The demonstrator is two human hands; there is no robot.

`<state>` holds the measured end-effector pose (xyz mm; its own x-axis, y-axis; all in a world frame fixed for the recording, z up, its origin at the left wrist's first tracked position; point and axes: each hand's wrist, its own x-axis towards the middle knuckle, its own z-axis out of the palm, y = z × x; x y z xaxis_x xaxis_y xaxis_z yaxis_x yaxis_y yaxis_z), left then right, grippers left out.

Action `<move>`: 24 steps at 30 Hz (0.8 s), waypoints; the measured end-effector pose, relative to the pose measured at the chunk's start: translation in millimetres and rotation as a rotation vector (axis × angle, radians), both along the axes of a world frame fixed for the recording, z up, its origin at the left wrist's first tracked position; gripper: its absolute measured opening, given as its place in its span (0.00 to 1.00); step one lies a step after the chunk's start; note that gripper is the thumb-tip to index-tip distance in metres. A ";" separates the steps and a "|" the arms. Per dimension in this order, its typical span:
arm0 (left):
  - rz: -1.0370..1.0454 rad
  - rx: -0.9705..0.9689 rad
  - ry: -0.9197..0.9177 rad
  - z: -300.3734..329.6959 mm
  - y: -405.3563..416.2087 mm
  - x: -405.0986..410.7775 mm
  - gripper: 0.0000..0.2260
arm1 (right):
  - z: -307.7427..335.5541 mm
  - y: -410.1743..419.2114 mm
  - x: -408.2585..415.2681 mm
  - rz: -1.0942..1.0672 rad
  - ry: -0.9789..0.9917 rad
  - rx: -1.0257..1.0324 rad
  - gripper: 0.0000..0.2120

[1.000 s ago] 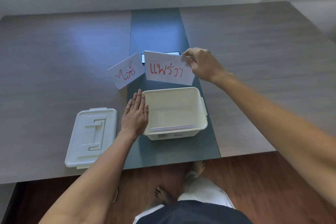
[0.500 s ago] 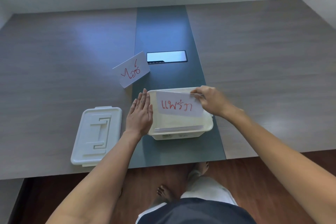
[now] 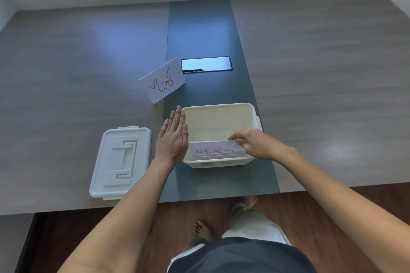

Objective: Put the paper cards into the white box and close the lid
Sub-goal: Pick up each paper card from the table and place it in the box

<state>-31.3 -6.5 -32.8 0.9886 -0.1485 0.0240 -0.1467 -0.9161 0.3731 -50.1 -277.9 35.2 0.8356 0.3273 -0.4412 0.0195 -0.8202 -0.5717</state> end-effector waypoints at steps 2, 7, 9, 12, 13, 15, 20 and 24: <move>0.007 0.001 -0.002 -0.6 0.8 0.4 0.27 | -1.5 -0.5 -1.5 0.025 0.060 -0.007 0.19; 0.006 0.003 0.000 -0.2 0.4 -0.4 0.27 | 4.4 1.2 3.3 0.147 0.170 -0.082 0.17; 0.008 -0.003 0.002 0.2 0.3 -0.8 0.26 | 9.0 3.4 9.4 0.151 0.126 -0.075 0.15; 0.009 -0.003 0.003 -1.1 0.3 -0.7 0.26 | 8.2 3.4 23.6 0.078 -0.141 -0.001 0.14; 0.008 -0.003 0.001 -1.3 0.2 -0.5 0.26 | 6.9 2.4 29.7 0.035 -0.249 0.046 0.14; 0.008 0.002 0.000 -1.2 0.8 0.0 0.26 | 4.7 2.3 43.4 -0.017 -0.429 0.093 0.14; 0.005 -0.008 0.001 1.4 -0.4 -0.9 0.27 | -2.3 6.7 88.4 -0.039 -0.530 -0.021 0.22; 0.058 -0.006 0.021 -2.0 12.3 11.6 0.26 | -7.2 37.2 146.9 0.040 -0.507 -0.086 0.24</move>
<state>-19.7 5.9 -34.9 0.9959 -0.0909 0.0044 -0.0857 -0.9205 0.3812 96.8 -240.7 28.0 0.9391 0.3434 -0.0104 0.3087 -0.8569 -0.4128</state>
